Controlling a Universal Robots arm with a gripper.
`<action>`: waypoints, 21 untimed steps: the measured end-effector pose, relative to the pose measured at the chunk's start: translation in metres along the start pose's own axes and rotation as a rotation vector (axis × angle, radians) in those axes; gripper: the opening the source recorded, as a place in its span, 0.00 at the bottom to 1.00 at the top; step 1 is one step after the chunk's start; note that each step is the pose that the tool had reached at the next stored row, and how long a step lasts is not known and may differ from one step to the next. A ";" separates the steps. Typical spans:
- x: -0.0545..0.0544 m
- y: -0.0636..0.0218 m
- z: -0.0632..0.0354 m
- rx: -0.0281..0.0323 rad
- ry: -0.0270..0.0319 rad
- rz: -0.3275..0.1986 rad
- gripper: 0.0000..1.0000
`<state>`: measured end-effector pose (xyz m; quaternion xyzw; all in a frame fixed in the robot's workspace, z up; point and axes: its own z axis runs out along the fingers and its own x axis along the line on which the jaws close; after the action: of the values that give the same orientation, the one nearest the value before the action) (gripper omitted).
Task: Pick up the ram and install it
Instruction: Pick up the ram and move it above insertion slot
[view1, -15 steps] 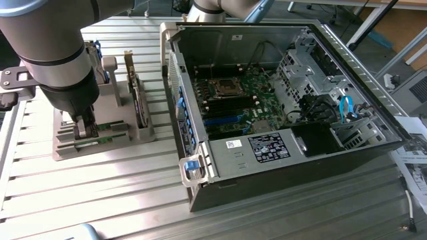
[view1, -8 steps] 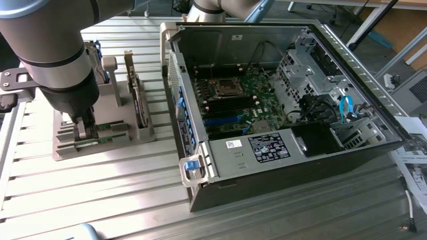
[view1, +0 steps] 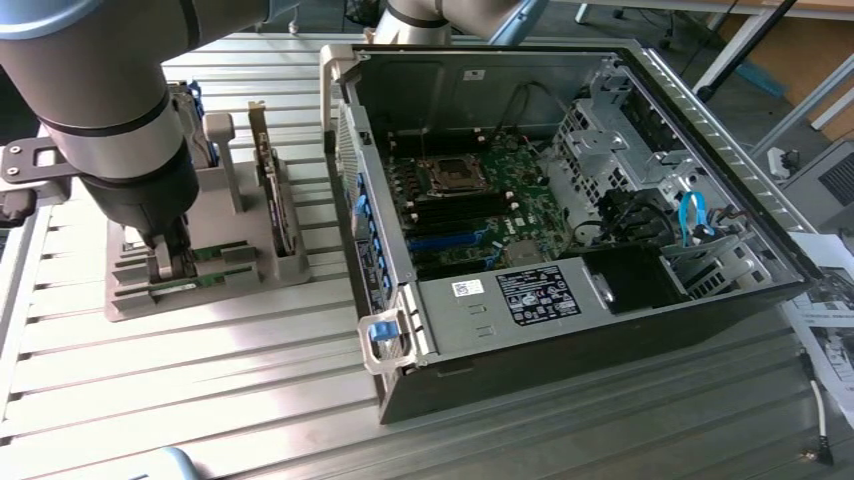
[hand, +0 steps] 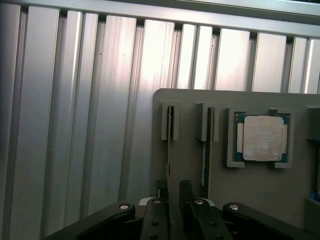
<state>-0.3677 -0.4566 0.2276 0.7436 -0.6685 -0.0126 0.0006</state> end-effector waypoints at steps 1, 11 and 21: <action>0.000 0.0000 0.0005 0.0000 0.0000 0.000 0.24; 0.001 -0.0001 0.0076 0.0000 0.0000 0.000 0.24; 0.001 -0.0001 0.0133 0.0000 0.0000 0.000 0.24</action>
<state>-0.3677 -0.4576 0.2143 0.7437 -0.6684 -0.0126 0.0006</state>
